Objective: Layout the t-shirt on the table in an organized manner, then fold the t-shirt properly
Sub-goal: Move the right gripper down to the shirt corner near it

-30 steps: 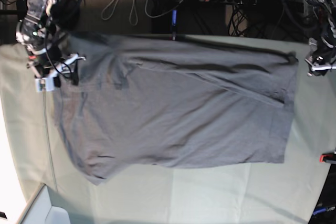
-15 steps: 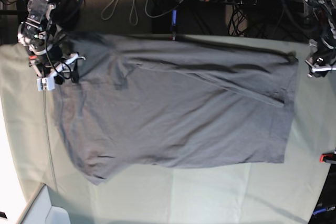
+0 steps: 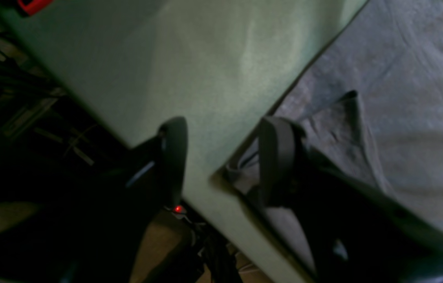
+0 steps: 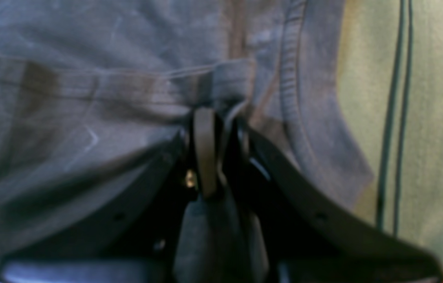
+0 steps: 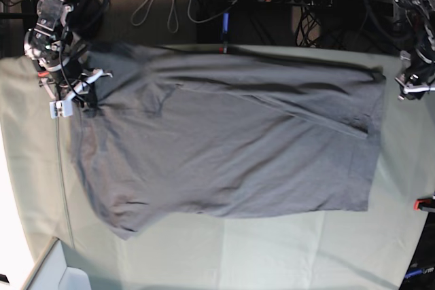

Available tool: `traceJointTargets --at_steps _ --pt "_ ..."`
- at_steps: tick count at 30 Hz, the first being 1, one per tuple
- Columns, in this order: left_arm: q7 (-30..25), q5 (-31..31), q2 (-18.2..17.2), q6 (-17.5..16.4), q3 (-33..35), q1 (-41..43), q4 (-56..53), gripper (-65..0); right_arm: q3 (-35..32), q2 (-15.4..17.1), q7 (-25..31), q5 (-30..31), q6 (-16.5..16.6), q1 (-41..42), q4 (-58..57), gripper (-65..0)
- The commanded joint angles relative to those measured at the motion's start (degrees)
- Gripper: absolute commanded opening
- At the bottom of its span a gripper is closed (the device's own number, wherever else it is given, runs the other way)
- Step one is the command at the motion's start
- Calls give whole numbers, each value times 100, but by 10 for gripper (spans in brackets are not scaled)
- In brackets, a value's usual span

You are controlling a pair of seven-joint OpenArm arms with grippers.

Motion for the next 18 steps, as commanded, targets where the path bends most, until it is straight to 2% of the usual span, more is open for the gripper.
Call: traceJointTargets --at_steps 1,9,18 --pt "-96 -17 -74 -14 -24 -39 83 -361 15 64 28 28 -1 4 97 -597" --pt "-114 -8 -66 -14 -15 -39 83 -361 -12 -85 28 36 -1 -224 783 -594" --pt "-114 -8 -66 -14 -6 -39 83 -361 -3 -94 28 36 -1 -242 844 -599"
